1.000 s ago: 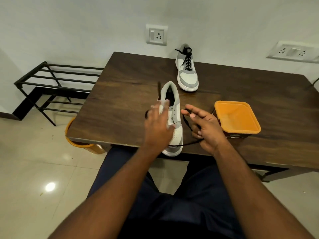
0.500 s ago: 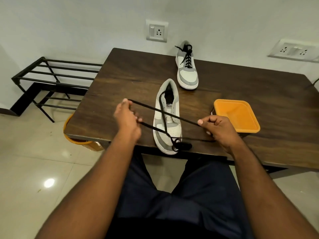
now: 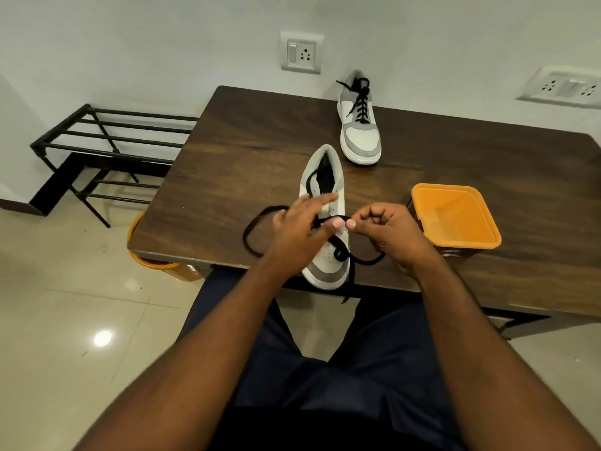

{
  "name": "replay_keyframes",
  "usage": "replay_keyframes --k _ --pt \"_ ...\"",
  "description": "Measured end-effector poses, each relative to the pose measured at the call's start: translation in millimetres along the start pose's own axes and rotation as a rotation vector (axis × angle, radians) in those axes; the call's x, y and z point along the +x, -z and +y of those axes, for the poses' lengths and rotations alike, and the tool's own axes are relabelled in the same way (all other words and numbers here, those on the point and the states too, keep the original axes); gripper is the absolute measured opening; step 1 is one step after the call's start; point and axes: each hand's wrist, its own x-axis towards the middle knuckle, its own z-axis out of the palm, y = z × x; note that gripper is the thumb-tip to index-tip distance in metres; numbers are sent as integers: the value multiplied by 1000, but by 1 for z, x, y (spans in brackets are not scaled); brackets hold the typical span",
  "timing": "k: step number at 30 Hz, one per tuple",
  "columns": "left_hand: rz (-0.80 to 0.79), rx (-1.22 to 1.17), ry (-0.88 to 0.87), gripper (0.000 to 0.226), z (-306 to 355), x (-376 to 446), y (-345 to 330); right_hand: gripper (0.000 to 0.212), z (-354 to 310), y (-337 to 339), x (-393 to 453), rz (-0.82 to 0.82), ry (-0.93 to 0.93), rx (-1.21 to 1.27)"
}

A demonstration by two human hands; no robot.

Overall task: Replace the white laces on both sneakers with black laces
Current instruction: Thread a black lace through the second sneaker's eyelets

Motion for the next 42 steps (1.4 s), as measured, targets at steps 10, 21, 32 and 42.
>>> replay_keyframes --k 10,21,32,42 --pt "721 -283 498 19 -66 13 67 31 10 53 -20 -36 -147 -230" --pt "-54 -113 59 45 -19 2 4 14 -4 0 0 -122 -94 -119" --pt "-81 -452 413 24 -36 3 10 22 6 26 -5 -11 -167 44" --pt "-82 -113 227 17 -25 6 -15 41 19 9 -4 28 -168 569"
